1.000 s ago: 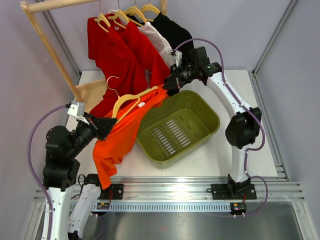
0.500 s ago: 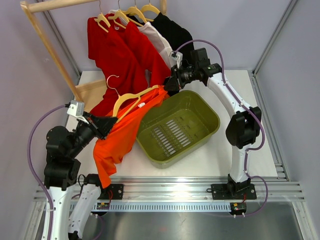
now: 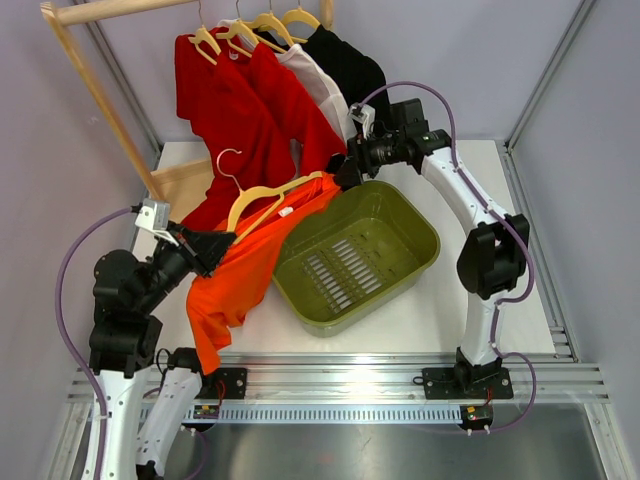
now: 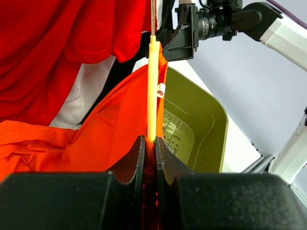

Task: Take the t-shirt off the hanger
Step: Remove the tshirt from the hanger

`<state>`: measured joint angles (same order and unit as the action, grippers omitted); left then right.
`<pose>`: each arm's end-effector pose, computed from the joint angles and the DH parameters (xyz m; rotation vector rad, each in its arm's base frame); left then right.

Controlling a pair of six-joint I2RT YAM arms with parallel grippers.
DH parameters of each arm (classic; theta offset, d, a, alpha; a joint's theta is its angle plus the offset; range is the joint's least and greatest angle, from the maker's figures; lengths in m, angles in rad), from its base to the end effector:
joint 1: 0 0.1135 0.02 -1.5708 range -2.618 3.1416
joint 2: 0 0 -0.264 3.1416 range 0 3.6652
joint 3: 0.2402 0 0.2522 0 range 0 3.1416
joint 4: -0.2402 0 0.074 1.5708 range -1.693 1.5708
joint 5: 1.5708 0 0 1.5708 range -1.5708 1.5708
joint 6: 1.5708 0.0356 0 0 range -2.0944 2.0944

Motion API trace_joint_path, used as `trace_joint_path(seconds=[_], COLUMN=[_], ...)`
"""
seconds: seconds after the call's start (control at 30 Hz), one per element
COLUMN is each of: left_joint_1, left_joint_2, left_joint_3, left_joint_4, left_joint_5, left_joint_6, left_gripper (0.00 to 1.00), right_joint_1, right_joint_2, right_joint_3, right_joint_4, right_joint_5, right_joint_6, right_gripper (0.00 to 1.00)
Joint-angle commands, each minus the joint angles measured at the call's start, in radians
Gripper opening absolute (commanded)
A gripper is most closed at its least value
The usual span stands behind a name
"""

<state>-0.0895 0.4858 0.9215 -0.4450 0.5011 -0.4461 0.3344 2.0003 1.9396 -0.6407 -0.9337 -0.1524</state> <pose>0.0866 -0.0249 0.3936 0.1147 1.6346 -0.8084 0.4164 0.1750 0.3371 -0.9881 1.9295 1.1485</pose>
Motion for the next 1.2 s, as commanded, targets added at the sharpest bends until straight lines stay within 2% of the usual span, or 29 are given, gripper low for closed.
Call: trace_joint_path(seconds=[0.0,0.1,0.23,0.3,0.33,0.43,0.53,0.6,0.73,1.03,1.17], left_joint_1=[0.01,0.01,0.01,0.01,0.01,0.01,0.01,0.01,0.01,0.01,0.01], left_joint_2=[-0.015,-0.013,-0.015,-0.023,-0.026,-0.039,-0.052,-0.056,-0.07,-0.085,-0.076], left_joint_3=[0.051,0.051,0.047,0.033,0.028,0.007,-0.01,-0.012,-0.036,-0.061,-0.036], left_joint_4=[0.33,0.339,0.364,0.391,0.4,0.44,0.48,0.482,0.499,0.5,0.424], left_joint_5=[-0.093,-0.105,-0.119,-0.131,-0.133,-0.148,-0.165,-0.171,-0.194,-0.251,-0.256], left_joint_6=[0.01,0.014,0.001,-0.008,-0.017,-0.035,-0.045,-0.048,-0.06,-0.049,0.015], left_gripper=[0.0,0.0,0.0,0.0,0.0,0.0,0.0,0.0,0.0,0.0,0.0], right_joint_1=[-0.018,-0.018,-0.017,-0.017,-0.017,-0.012,-0.011,-0.011,-0.011,0.038,0.058], right_joint_2=[-0.057,-0.071,-0.064,-0.048,-0.035,0.018,0.012,-0.001,-0.035,-0.014,0.002], right_joint_3=[-0.025,-0.034,-0.022,0.001,0.018,0.073,0.067,0.049,0.024,-0.004,0.06], right_joint_4=[-0.019,-0.028,-0.04,-0.04,-0.051,-0.097,-0.056,-0.004,0.053,0.076,0.044], right_joint_5=[0.087,0.078,0.056,0.055,0.044,0.004,-0.06,-0.077,-0.096,-0.117,-0.117], right_joint_6=[-0.075,-0.098,-0.049,0.019,0.083,0.192,0.31,0.365,0.408,0.396,0.341], right_gripper=[0.74,0.76,0.74,0.63,0.52,0.48,0.48,0.54,0.58,0.54,0.58])
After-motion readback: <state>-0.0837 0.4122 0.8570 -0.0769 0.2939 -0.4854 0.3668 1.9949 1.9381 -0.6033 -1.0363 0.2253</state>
